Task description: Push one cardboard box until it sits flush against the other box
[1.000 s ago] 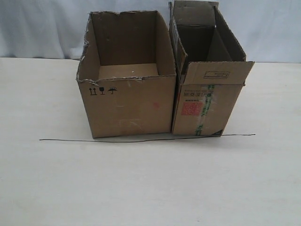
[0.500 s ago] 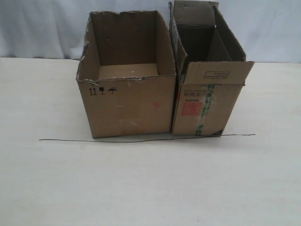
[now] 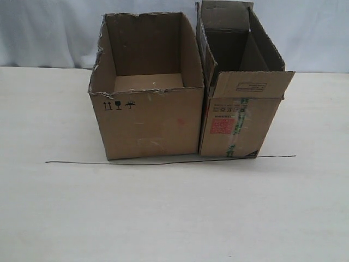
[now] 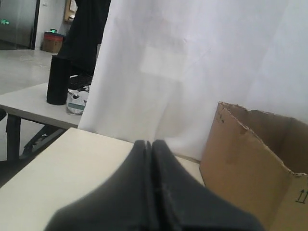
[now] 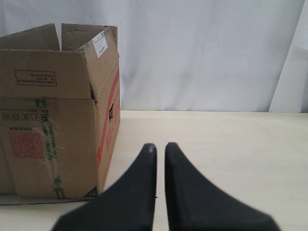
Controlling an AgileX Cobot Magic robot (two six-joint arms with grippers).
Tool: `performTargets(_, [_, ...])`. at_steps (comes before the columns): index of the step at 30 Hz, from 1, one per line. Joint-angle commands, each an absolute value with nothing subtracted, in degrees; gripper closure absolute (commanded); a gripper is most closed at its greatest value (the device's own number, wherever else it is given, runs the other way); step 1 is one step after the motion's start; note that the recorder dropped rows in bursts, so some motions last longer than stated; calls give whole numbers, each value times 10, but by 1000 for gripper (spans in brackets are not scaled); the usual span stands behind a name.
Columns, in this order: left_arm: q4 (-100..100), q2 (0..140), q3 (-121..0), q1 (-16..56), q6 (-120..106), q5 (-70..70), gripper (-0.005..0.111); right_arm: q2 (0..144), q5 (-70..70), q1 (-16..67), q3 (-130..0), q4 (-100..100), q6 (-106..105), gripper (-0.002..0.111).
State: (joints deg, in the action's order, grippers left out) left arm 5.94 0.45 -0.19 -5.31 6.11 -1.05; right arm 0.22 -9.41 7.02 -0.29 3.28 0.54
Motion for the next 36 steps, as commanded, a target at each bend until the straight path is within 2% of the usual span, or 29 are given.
performTargets(1, [49,0,0,-40,87,-26,107,0,-97,67,0,34,7,103])
performTargets(5, [47,0,0,-19,87,-29,107,0,-97,67,0,34,7,103])
performTargets(36, [11,0,0,-19,78,-9,107,0,-97,67,0,34,7,103])
